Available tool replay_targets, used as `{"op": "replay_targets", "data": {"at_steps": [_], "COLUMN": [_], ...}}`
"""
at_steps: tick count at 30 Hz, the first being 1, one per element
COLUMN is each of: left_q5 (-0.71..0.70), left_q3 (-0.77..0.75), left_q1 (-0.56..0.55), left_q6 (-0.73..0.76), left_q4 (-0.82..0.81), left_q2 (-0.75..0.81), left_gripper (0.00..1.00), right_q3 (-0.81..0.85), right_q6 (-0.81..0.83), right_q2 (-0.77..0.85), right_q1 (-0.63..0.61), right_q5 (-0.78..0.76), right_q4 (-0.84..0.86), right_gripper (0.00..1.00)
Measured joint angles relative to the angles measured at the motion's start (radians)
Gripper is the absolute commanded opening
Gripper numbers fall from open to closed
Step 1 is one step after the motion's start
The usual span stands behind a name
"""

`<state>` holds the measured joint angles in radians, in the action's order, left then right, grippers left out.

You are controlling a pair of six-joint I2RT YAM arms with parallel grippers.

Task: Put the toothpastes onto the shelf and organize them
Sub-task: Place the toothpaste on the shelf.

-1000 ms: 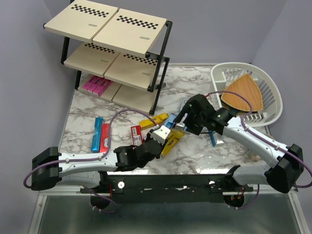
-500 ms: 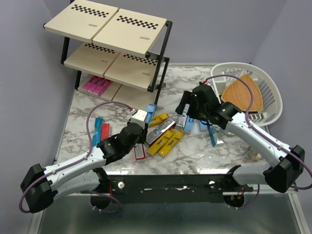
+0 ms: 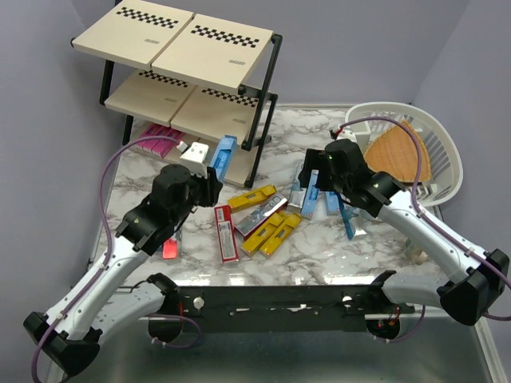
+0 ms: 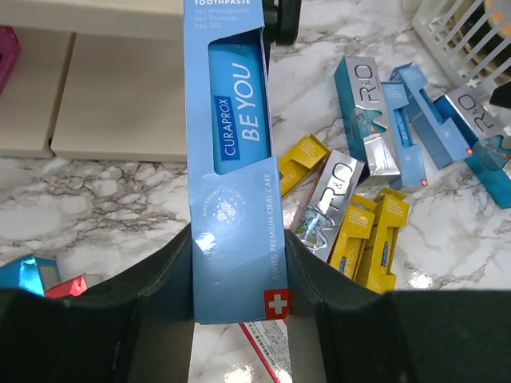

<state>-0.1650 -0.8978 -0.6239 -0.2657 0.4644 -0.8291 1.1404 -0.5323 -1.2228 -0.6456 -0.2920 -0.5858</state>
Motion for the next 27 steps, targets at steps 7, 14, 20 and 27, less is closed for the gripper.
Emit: {"op": "replay_targets", "data": {"at_steps": [7, 14, 20, 27], "left_q5": [0.162, 0.34, 0.478, 0.575], "left_q3": [-0.184, -0.269, -0.38, -0.574], "left_q1": [0.177, 0.433, 0.679, 0.867], "left_q6": [0.085, 0.167, 0.219, 0.314], "left_q4": [0.084, 0.102, 0.042, -0.008], "left_q2": [-0.06, -0.165, -0.338, -0.573], "left_gripper": [0.07, 0.07, 0.07, 0.08], "right_q3": [-0.035, -0.08, -0.103, -0.116], "right_q6": [0.075, 0.134, 0.192, 0.258], "right_q2": [0.032, 0.094, 0.105, 0.105], "right_q1": [0.004, 0.005, 0.005, 0.005], "right_q5": [-0.012, -0.018, -0.017, -0.013], "right_q4": [0.018, 0.058, 0.107, 0.156], "right_gripper": [1.0, 1.0, 1.0, 1.0]}}
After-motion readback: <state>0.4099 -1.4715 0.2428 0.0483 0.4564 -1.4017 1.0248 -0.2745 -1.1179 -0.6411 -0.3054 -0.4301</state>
